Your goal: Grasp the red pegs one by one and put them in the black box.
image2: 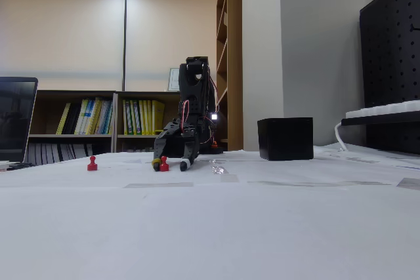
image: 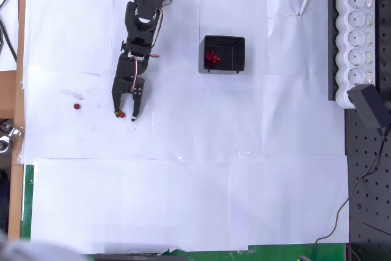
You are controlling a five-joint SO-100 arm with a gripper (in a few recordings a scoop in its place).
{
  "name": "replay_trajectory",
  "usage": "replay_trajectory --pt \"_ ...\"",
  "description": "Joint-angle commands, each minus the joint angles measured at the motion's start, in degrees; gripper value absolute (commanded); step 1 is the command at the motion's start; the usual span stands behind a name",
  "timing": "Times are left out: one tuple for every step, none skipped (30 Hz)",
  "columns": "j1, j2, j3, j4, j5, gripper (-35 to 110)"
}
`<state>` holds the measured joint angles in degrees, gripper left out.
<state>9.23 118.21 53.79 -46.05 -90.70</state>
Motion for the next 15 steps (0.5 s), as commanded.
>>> replay_trajectory --pt "-1.76 0.62 3.08 -0.97 -0.53 10" --pt "-1.76 0.62 3.08 -0.97 -0.53 8" --pt "-1.85 0.62 3.08 -0.97 -0.53 6" --pt "-1.85 0.62 3.08 -0.97 -0.53 5" --pt "-1.85 0.62 3.08 -1.14 -0.62 4" --pt "-1.85 0.62 3.08 -1.14 -0.62 3" --pt "-1.93 0.62 3.16 -1.14 -0.70 2" --pt "-1.93 0.62 3.25 -1.14 -0.79 1" --pt "-1.93 0.62 3.34 -1.14 -0.88 0" --pt "-1.93 0.62 3.34 -1.14 -0.88 0" --pt "-1.93 0.62 3.34 -1.14 -0.88 0" --pt "-1.93 0.62 3.34 -1.05 -0.88 0" --pt "-1.93 0.44 3.25 -0.97 -0.88 0" --pt "-1.93 0.44 2.81 -0.97 -0.97 0" --pt "-2.20 0.00 2.11 -0.97 -1.49 0"
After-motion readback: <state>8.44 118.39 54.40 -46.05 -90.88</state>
